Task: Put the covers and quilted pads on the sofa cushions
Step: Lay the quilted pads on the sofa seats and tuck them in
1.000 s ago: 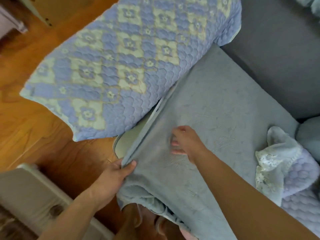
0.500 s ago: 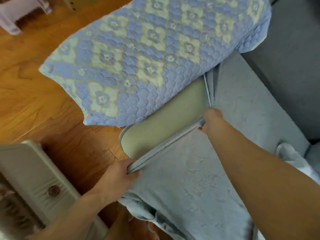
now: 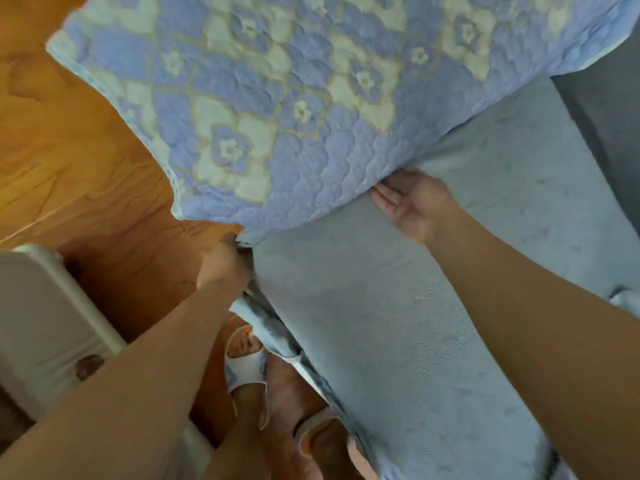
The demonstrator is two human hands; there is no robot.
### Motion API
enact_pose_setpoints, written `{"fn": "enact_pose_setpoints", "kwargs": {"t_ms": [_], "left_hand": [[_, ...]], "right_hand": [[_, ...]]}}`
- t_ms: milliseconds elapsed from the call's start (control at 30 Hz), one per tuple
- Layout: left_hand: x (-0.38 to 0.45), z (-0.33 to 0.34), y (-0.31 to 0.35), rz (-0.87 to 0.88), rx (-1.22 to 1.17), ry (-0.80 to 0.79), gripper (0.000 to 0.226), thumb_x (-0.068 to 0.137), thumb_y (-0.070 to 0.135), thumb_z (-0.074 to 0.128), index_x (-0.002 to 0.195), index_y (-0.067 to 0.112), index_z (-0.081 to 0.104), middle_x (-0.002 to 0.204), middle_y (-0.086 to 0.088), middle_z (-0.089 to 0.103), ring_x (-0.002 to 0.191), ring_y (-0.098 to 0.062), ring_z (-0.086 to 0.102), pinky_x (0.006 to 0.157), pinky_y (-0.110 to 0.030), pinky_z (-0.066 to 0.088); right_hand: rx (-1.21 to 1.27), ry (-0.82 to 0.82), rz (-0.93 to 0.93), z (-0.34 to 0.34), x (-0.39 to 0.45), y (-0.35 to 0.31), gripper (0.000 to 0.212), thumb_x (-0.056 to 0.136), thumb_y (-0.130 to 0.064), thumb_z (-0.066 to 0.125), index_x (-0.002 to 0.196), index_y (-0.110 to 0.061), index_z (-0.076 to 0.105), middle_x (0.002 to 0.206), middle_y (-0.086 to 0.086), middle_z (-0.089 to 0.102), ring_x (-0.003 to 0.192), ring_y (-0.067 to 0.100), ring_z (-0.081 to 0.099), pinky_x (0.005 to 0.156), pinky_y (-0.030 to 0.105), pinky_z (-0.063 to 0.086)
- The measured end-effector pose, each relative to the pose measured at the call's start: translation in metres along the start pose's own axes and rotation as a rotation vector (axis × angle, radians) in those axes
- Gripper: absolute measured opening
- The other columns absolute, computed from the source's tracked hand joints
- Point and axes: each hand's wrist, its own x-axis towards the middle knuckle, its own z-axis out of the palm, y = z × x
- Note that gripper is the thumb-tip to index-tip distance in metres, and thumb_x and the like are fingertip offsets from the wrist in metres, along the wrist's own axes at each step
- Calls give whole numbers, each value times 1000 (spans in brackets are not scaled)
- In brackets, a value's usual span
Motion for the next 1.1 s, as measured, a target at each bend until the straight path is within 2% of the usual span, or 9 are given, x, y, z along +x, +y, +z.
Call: {"fn": "enact_pose_setpoints", "kwargs": {"t_ms": [67,167,267,433,567,700,833,933,1100], "left_hand": [[6,1,8,10,-79,22,21,93,9,54,111,5,65,105,-24,68,99,-44,63,87,-50,53],[15,-1,15,-118,-156,-128,28,100,7,48,122,0,62,118,-23,65,96,-33,59,89,-44,47],[15,6,13,-299,-470,-269,34,103,13,36,119,14,66,116,-14,68,105,-33,62,95,-48,52],[18,24,8,-314,-881,-281,38,104,29,36,125,15,65,126,-13,66,124,-32,58,110,-49,44],[10,46,8,-249,-1036,-203,40,99,43,41,114,22,72,109,-5,75,108,-27,67,97,-45,51],[-16,53,29,-263,-1244,-116,45,103,43,37,122,17,68,116,-12,72,110,-33,66,97,-46,49],[-57,36,46,-194,-1252,-136,36,101,41,43,98,23,74,103,-10,75,98,-31,68,90,-45,51],[-70,24,50,-135,-1186,-207,37,100,40,45,103,19,76,103,-11,75,101,-36,68,94,-50,51],[-87,3,62,-48,-1058,-245,40,101,47,43,116,26,74,111,-5,76,104,-26,71,99,-48,51]], "right_hand": [[-261,-70,-135,-3,-5,-3,41,98,5,47,133,-14,57,126,1,69,113,14,67,94,30,53],[-945,-29,-439,-5,-14,0,28,93,-1,52,114,-18,60,99,-10,68,87,-2,62,80,18,47],[-1284,-58,-574,-17,-8,14,34,95,-17,56,128,-23,54,117,4,61,105,20,60,94,37,51],[-1285,-57,-680,-28,9,26,45,97,-23,58,141,-22,48,134,0,54,128,17,44,112,34,35],[-1307,-11,-824,-36,16,38,40,96,-22,59,135,-20,51,134,4,55,128,21,40,107,24,30],[-1576,56,-1087,-41,6,53,46,96,-35,45,138,-18,54,143,6,51,127,32,41,107,44,34],[-1690,200,-1103,-34,-32,25,59,94,-60,34,142,-29,50,142,3,47,126,32,40,101,49,37],[-1752,186,-1165,-33,-48,12,59,94,-61,33,137,-27,58,140,6,50,127,33,43,104,47,37],[-1852,144,-1214,-21,-42,-19,51,99,-47,31,93,-14,70,100,10,73,112,32,59,100,43,40]]}}
